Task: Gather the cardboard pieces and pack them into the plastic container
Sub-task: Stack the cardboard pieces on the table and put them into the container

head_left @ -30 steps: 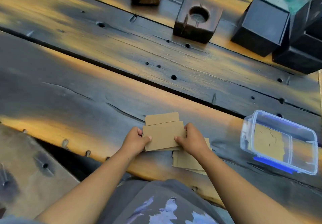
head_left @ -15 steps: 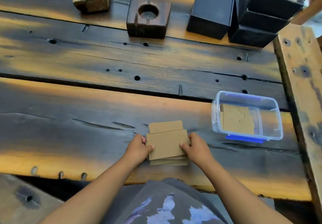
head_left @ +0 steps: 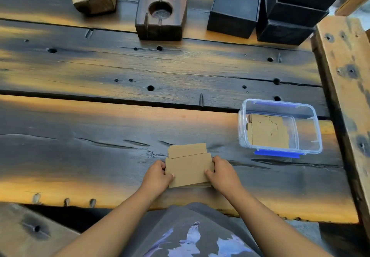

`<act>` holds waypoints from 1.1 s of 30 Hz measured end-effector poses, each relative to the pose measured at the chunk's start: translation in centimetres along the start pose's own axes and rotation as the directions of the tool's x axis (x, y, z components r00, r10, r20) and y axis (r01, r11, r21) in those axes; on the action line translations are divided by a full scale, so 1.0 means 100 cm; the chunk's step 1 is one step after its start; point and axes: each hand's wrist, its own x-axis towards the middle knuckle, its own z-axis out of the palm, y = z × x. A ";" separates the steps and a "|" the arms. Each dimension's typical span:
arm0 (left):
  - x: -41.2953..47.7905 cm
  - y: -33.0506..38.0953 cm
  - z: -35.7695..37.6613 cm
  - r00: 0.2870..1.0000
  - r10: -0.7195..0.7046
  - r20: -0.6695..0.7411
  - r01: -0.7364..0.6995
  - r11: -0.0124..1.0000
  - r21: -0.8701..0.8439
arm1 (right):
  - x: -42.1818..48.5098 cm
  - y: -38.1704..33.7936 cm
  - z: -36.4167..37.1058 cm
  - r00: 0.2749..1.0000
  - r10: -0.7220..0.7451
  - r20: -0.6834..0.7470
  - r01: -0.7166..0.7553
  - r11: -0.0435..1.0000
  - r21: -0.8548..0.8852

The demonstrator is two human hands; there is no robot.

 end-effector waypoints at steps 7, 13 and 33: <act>0.001 0.003 -0.004 0.998 -0.061 0.030 0.061 0.998 0.007 | 0.004 -0.003 -0.004 0.998 0.059 0.003 -0.059 0.998 0.006; 0.000 0.013 -0.005 0.986 -0.115 0.120 0.133 0.979 -0.155 | 0.010 -0.008 -0.005 0.972 0.197 0.126 -0.213 0.968 0.133; 0.010 0.026 -0.037 0.940 -0.034 0.339 0.106 0.975 -0.194 | -0.014 -0.023 -0.003 0.919 0.363 0.151 -0.390 0.787 0.478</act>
